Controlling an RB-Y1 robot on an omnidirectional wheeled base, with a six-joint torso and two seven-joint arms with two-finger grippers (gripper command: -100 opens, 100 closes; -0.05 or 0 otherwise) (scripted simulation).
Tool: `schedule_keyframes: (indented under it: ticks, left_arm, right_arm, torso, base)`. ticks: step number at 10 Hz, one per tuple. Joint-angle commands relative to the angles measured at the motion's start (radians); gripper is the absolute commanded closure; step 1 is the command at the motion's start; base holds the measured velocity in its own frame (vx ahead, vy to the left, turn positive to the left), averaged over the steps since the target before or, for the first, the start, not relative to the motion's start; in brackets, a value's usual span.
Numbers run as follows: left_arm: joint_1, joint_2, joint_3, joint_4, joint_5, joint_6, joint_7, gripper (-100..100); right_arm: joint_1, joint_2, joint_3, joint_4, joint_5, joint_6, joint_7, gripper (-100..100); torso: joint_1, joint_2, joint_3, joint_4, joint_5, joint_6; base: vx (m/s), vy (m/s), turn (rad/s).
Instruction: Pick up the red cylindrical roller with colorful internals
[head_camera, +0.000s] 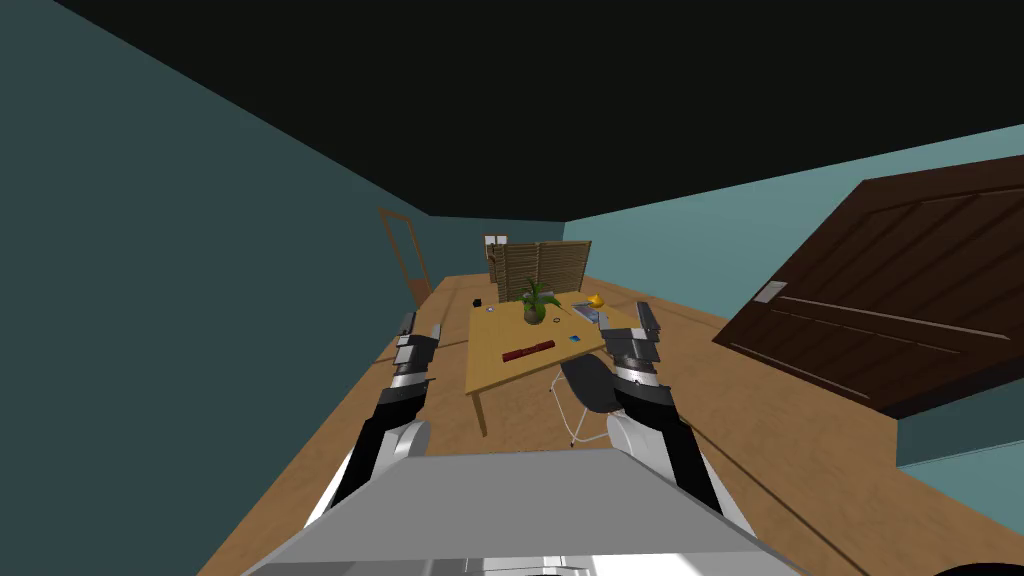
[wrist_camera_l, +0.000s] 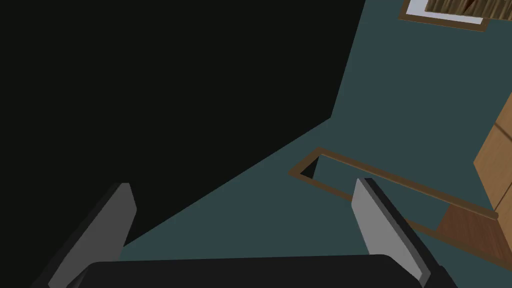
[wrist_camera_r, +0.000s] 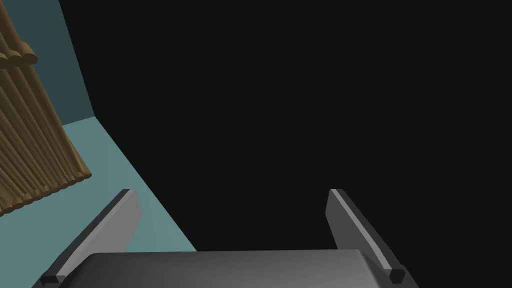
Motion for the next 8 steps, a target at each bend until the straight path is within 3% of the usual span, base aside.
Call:
schedule_keyframes:
  ticks: [1,8]
  left_arm:
    - [0.000,0.000,0.000,0.000,0.000,0.000,0.000,0]
    - [0.000,0.000,0.000,0.000,0.000,0.000,0.000,0]
  right_arm:
    - [0.025,-0.045,0.000,0.021,0.008,-0.001,0.002,-100]
    - [0.159,-0.237,0.004,0.174,0.076,-0.008,0.031,-100]
  torso:
    - [0.000,0.000,0.000,0.000,0.000,0.000]
    - [0.003,0.007,0.004,0.001,0.001,0.000]
  base:
    - [-0.042,0.013,0.101]
    - [-0.090,0.050,0.182]
